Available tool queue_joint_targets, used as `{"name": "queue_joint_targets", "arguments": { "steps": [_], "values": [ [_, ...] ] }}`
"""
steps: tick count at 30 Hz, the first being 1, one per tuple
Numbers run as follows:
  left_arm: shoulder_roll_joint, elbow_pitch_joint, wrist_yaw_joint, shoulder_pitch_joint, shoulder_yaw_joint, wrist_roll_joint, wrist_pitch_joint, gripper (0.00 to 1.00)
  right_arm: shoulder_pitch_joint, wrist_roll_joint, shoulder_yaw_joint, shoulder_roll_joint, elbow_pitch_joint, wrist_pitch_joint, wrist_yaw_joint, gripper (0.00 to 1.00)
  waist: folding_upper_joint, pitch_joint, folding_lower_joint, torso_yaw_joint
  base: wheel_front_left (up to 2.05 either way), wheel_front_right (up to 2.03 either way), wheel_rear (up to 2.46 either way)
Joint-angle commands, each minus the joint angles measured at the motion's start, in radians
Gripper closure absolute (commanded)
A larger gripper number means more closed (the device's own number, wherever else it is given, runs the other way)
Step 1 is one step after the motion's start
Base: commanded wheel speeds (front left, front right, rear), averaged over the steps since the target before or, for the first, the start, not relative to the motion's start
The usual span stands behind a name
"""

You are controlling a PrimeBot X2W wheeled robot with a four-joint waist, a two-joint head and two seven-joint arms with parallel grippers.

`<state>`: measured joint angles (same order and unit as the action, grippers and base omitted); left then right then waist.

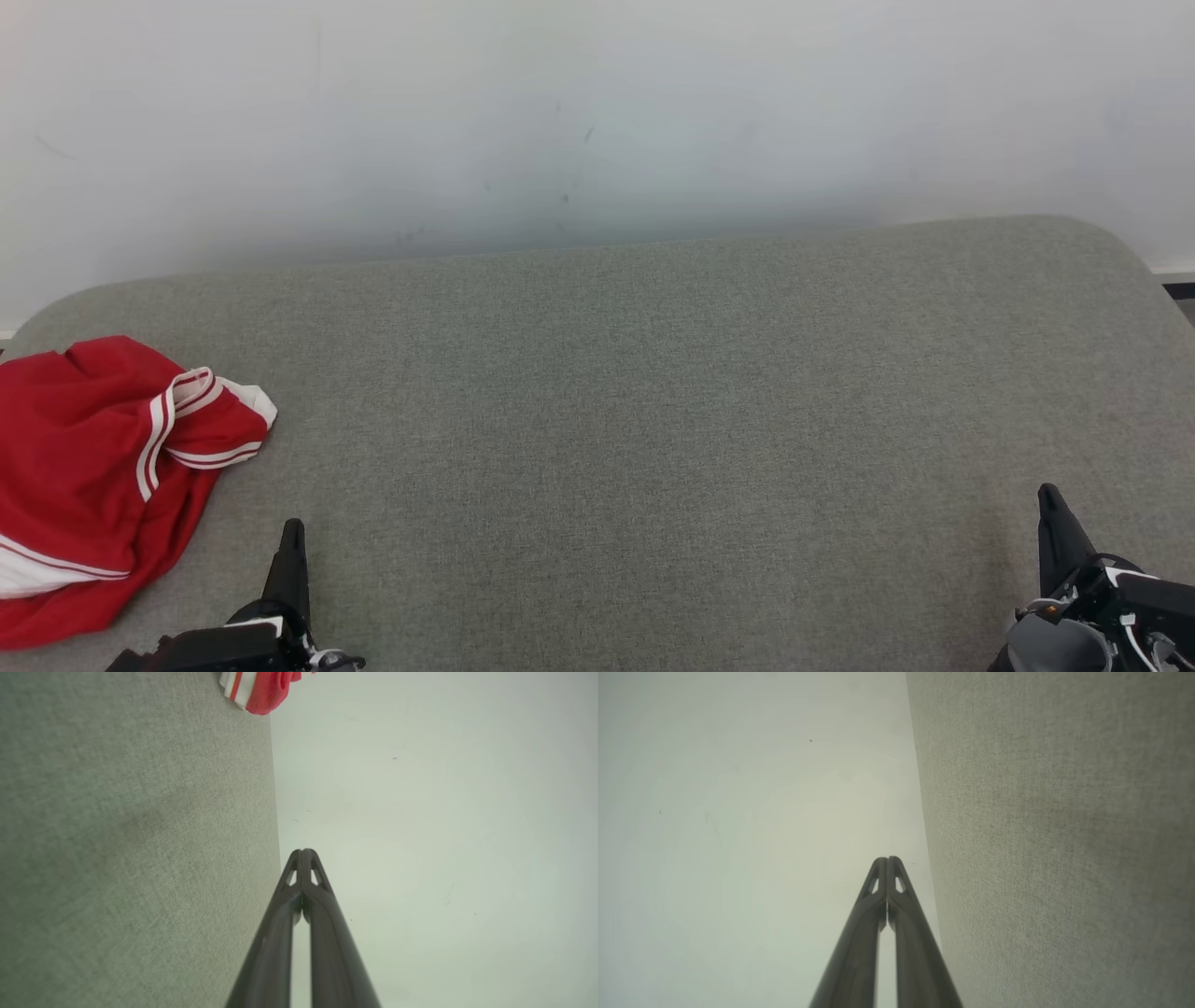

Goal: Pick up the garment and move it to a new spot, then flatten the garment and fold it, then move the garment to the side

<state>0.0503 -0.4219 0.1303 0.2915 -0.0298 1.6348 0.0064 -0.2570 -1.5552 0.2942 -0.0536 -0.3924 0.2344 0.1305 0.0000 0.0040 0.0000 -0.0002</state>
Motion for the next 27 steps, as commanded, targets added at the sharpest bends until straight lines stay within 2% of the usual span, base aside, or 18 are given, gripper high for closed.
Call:
{"name": "queue_joint_targets", "arguments": {
  "steps": [1,27],
  "values": [
    [0.0,-0.002,0.003,0.005,0.001,0.0,-0.005,1.0,-0.004,0.004,0.0,0.004,-0.001,0.001,0.0,1.0,0.0,0.0,0.0,0.0,0.0,0.0,0.0],
    [0.0,-0.002,0.003,0.005,0.001,0.0,-0.005,1.0,-0.004,0.005,0.0,0.004,-0.001,0.001,0.0,1.0,0.0,0.0,0.0,0.0,0.0,0.0,0.0]
  ]
}}
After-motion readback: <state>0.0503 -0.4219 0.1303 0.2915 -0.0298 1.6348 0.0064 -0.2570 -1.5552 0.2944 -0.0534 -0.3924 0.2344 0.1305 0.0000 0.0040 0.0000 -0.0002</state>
